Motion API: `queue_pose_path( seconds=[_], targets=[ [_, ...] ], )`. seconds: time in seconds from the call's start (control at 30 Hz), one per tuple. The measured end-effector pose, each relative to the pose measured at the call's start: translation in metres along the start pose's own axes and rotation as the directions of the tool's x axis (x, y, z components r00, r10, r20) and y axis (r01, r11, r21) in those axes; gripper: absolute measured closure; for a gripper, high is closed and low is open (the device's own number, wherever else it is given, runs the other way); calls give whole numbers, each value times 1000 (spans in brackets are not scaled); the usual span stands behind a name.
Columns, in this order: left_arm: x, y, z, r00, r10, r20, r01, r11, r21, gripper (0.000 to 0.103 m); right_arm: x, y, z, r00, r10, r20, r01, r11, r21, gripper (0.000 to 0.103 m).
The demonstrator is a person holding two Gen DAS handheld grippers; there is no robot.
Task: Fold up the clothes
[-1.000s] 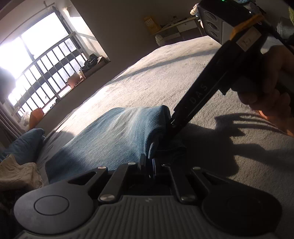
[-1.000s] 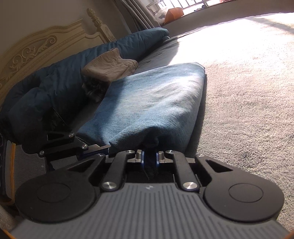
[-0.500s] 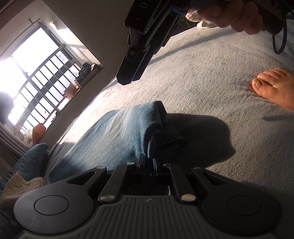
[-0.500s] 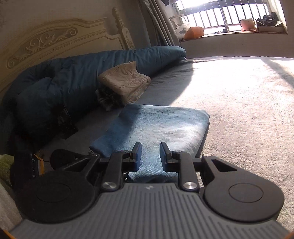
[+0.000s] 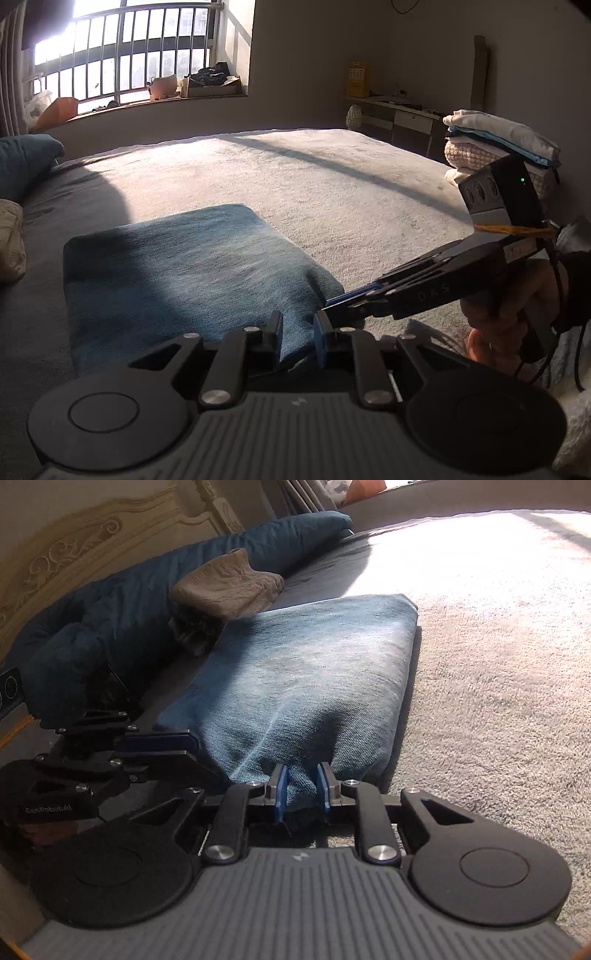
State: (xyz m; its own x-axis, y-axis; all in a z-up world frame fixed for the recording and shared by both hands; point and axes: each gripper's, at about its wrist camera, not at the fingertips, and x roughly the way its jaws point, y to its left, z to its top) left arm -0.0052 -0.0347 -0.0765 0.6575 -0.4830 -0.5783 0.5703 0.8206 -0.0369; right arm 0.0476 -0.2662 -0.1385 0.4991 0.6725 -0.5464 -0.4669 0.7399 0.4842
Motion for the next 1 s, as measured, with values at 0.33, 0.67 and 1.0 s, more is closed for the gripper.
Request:
queue_pose_path(
  seconds=[0.33, 0.67, 1.0],
  targets=[
    [43, -35, -20, 997, 66, -38, -58, 982, 181, 78, -9, -8, 5, 999, 5, -50, 1, 993, 115, 90],
    [43, -37, -25, 997, 74, -32, -67, 983, 169, 78, -10, 25, 49, 984, -161, -79, 143, 969, -203, 93],
    [39, -42, -33, 995, 95, -17, -91, 983, 162, 77, 1, 51, 86, 934, -308, -179, 215, 888, -407, 93]
  ],
)
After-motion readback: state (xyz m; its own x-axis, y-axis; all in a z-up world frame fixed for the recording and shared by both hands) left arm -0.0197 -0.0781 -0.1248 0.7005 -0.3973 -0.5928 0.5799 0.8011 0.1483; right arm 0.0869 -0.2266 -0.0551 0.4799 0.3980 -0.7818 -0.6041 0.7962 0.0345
